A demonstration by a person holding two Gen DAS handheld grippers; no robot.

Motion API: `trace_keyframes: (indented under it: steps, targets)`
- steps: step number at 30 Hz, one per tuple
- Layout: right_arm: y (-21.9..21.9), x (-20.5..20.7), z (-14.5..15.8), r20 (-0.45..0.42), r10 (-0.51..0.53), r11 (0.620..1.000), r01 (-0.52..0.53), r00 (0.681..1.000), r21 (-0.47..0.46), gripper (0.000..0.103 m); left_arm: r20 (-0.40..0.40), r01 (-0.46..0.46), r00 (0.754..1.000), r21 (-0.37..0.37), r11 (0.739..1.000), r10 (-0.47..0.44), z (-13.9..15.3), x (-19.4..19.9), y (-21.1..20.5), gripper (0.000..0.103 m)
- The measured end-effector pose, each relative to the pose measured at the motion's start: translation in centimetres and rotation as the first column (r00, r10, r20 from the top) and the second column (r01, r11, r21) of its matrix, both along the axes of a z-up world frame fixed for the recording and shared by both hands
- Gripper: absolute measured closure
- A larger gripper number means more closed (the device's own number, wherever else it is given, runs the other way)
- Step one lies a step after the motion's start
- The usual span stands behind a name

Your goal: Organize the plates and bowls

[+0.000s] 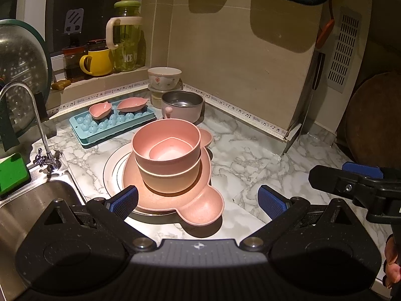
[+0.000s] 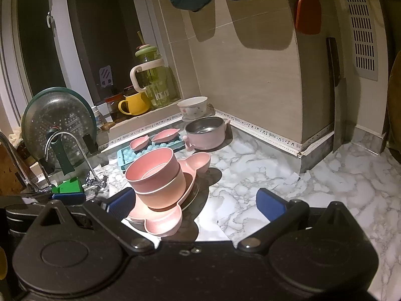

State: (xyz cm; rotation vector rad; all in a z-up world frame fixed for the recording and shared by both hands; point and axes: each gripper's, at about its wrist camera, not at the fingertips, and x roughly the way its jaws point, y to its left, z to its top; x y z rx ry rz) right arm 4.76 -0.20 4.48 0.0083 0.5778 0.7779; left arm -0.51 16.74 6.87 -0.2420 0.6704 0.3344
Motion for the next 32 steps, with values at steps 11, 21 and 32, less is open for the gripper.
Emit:
trace_keyframes:
  steps: [11, 21, 32]
  targets:
    - [0.0, 0.1, -0.1, -0.003, -0.004, 1.000, 0.004, 1.000, -0.011, 0.000, 0.006, -0.024, 1.000, 0.002, 1.000, 0.024, 0.4, -0.5, 0.1, 0.001]
    - [0.8, 0.0, 0.0, -0.001, 0.017, 1.000, -0.017, 1.000, -0.021, 0.000, 0.013, -0.059, 0.998, 0.004, 0.998, 0.059, 0.9, -1.5, 0.8, 0.001]
    - [1.1, 0.1, -0.2, -0.012, 0.030, 0.999, -0.030, 0.999, -0.039, 0.000, 0.006, -0.081, 0.997, -0.009, 0.997, 0.081, 0.9, -2.0, 1.3, 0.001]
